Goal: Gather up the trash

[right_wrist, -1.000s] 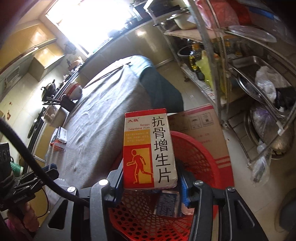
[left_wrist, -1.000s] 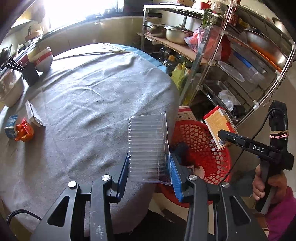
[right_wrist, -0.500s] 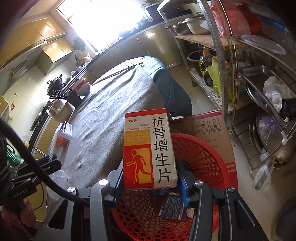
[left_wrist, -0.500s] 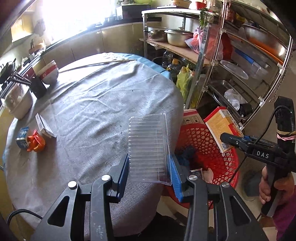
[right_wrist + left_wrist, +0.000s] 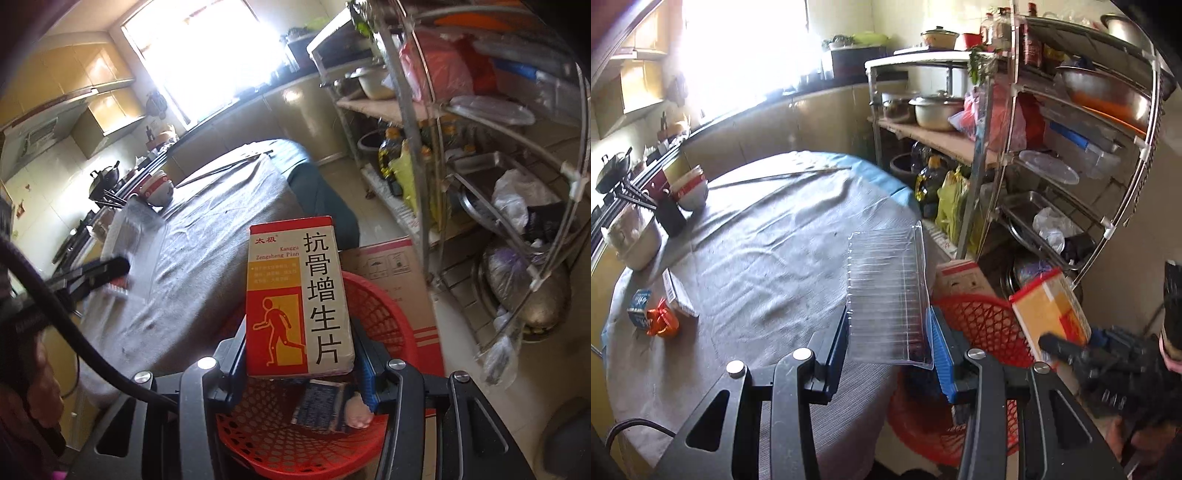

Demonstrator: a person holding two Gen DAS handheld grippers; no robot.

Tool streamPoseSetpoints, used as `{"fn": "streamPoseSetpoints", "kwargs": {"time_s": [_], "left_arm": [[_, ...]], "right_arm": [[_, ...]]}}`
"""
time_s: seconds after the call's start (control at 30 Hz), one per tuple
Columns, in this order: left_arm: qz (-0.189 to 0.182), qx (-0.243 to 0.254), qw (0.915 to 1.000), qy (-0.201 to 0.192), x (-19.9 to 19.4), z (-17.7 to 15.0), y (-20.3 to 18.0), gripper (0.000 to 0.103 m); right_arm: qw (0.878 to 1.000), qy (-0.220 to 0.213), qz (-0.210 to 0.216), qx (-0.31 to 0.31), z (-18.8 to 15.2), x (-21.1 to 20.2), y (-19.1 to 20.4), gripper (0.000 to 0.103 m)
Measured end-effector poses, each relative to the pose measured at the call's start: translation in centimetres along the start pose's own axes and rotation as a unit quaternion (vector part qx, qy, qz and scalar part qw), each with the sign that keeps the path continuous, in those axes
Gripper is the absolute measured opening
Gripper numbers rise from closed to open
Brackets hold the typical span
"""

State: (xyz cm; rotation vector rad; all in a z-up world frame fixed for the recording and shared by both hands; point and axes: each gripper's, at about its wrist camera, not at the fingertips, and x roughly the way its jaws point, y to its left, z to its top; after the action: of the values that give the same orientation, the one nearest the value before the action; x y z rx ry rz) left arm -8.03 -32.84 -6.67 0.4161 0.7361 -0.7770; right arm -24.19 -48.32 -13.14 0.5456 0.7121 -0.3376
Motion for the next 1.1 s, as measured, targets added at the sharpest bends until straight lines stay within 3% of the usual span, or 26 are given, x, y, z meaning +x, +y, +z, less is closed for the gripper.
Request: {"fn": "streamPoseSetpoints", "kwargs": {"time_s": [0.27,0.57,0.7,0.83,1.1], "left_arm": [[-0.020,0.036,0.9990,-0.016,0.0,-0.6,-3.5,0.044],[-0.044,0.058,0.9973,-0.010,0.1,-1.5,-4.7,0.045],[-0.047,0.082,0.9955,-0.004,0.1,-2.0,-5.3,0.053],[-0.037,0.083,0.9958,-0.015,-0.5,-2.1,-4.5,0.055],[-0.009,0.024,0.9994,-0.023,-2.0,-2.1,0.8,0.062]], "right_arm": [[1.000,-0.007,-0.016,-0.003,-0.9,-1.3,-1.2,0.051],[1.000,-0.006,-0.014,0.011,-1.1,-1.3,-1.4,0.053],[1.000,0.006,-0.013,0.027,-0.7,-0.9,-1.6,0.062],[0.999,0.006,-0.014,0.032,-0.2,-0.8,-1.5,0.063],[1.000,0.017,-0.003,-0.003,0.3,0.2,2.3,0.063]]}}
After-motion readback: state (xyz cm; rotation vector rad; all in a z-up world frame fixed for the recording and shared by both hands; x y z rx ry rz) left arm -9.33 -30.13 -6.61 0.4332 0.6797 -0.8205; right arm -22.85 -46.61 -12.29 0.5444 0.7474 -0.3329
